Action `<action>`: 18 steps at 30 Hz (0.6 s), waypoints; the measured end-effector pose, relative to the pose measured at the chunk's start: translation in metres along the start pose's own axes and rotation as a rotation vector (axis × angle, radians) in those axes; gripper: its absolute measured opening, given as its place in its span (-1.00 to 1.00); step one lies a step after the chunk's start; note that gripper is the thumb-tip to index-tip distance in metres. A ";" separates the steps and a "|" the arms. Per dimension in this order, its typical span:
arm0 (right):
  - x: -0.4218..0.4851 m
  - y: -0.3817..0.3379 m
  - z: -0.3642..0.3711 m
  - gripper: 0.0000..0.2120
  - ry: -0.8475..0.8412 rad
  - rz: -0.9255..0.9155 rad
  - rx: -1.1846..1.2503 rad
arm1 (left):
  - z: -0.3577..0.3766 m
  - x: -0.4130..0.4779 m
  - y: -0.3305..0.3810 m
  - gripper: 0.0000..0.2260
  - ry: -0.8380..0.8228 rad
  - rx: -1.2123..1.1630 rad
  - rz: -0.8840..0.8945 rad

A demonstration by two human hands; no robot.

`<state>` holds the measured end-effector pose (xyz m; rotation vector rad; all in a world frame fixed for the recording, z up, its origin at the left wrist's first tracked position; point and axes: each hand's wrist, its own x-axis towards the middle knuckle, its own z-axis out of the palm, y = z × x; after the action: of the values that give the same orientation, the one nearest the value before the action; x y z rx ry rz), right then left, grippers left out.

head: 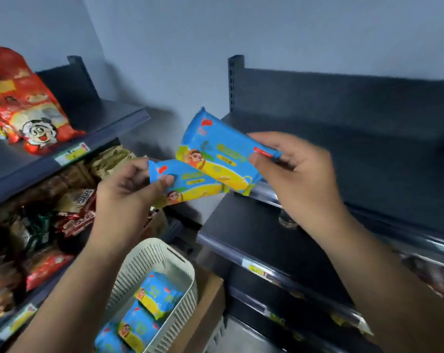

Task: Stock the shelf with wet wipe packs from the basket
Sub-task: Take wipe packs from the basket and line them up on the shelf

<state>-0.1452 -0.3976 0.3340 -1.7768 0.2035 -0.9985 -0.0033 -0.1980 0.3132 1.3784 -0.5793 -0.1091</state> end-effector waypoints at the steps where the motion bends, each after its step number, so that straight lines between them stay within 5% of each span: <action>1: 0.001 -0.004 -0.020 -0.74 0.035 -0.011 -0.010 | 0.018 0.005 0.003 -0.78 -0.036 -0.011 0.016; 18: -0.054 -0.035 -0.370 -0.75 0.462 -0.105 -0.387 | 0.415 -0.023 0.010 -0.81 -0.523 -0.126 0.003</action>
<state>-0.4511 -0.6104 0.3769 -1.8865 0.6326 -1.5193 -0.2115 -0.5562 0.3464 1.2250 -0.9909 -0.5052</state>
